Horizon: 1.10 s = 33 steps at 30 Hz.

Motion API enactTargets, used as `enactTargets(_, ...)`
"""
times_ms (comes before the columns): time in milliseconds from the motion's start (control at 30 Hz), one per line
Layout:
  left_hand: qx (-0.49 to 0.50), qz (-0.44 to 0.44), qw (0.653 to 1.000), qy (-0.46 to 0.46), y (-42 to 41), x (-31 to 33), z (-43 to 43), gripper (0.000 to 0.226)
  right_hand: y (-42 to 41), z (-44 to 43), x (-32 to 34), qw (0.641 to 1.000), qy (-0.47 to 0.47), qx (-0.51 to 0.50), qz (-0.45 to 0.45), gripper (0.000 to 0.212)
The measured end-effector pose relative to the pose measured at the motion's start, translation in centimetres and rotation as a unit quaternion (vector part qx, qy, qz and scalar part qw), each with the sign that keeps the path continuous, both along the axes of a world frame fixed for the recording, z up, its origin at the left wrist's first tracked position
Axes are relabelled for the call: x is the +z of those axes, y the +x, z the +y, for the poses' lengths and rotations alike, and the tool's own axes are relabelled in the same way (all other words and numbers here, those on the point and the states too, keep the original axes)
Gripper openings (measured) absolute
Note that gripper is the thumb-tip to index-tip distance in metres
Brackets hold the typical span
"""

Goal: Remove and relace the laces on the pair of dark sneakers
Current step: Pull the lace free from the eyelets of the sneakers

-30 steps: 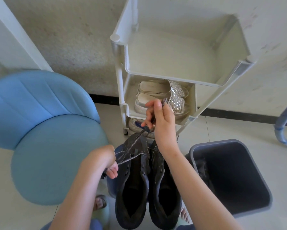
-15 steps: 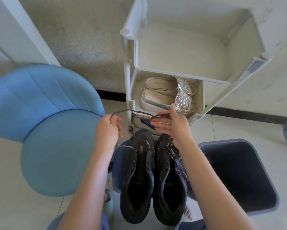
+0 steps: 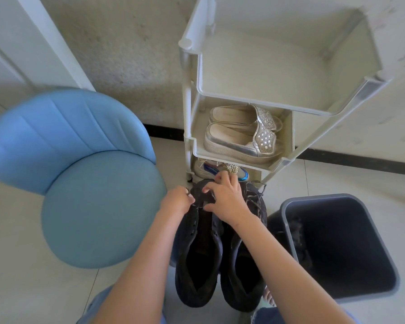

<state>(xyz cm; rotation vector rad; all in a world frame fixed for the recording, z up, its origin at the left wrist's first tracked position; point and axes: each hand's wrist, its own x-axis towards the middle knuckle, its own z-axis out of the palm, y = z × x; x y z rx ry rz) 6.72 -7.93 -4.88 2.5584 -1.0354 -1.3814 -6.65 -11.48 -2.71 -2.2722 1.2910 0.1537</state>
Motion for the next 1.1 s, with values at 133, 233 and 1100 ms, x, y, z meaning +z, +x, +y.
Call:
enactTargets(133, -0.055, -0.044, 0.996, 0.058, 0.1, 0.4, -0.1, 0.043, 0.2, 0.4, -0.8, 0.998, 0.046, 0.013, -0.045, 0.037)
enactTargets(233, -0.073, -0.034, 0.994, 0.079, 0.1, 0.2, -0.1, 0.04, 0.1, 1.1, -2.2, 0.994, 0.095, 0.054, 0.015, 0.056)
enactTargets(1100, 0.03, -0.039, 0.999, -0.014, 3.2, 3.1, -0.7, 0.028, -0.3, -0.2, -3.5, 0.985, 0.139, -0.049, -0.092, 0.05)
